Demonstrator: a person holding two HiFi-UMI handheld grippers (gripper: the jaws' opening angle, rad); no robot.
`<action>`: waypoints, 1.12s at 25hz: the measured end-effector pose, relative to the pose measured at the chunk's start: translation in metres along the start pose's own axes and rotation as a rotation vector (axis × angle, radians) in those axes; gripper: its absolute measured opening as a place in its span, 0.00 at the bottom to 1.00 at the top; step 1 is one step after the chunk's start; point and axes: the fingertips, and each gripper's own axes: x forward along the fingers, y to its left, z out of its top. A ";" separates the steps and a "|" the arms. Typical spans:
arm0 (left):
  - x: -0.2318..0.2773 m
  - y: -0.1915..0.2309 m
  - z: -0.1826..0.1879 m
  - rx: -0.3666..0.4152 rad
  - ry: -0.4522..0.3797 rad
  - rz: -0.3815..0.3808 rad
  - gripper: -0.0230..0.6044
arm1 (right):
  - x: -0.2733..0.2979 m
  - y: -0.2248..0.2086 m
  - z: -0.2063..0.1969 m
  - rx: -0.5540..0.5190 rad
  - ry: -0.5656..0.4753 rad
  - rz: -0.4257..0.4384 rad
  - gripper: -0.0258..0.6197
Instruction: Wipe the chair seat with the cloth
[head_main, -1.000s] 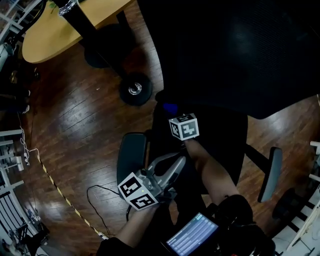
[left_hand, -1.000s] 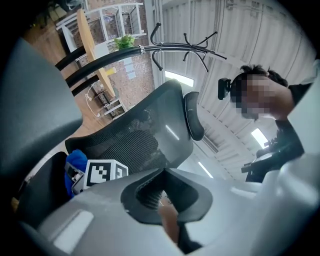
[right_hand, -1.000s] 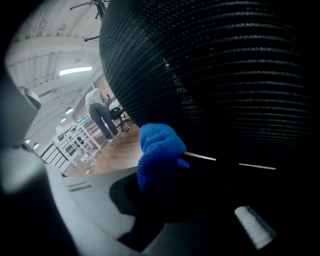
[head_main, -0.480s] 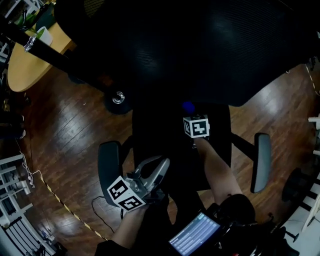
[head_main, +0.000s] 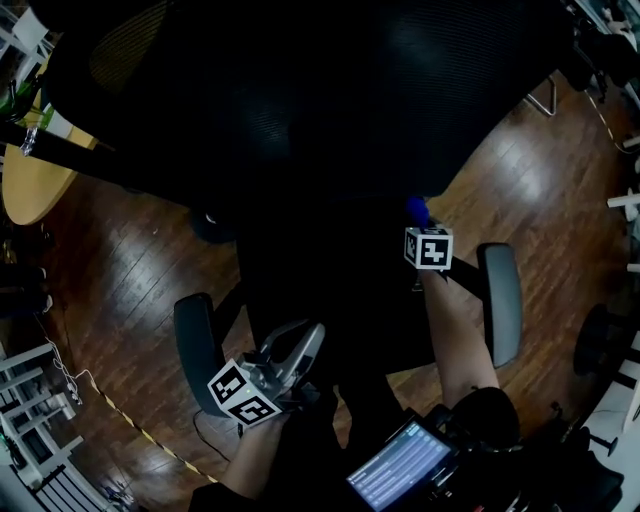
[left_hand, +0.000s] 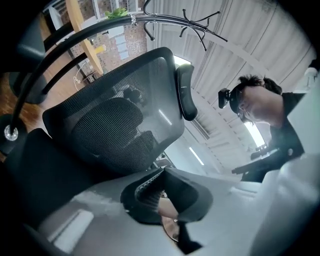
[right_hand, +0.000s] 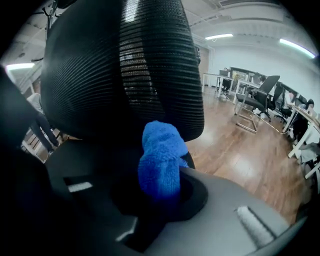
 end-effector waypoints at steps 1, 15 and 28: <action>0.001 -0.002 -0.001 0.002 -0.003 -0.003 0.02 | 0.000 0.001 0.000 -0.004 -0.003 0.002 0.11; -0.039 -0.010 0.022 0.001 -0.137 0.049 0.02 | 0.011 0.241 -0.014 -0.086 0.025 0.375 0.11; -0.063 -0.003 0.034 0.023 -0.168 0.064 0.02 | 0.008 0.367 -0.043 -0.178 0.029 0.542 0.11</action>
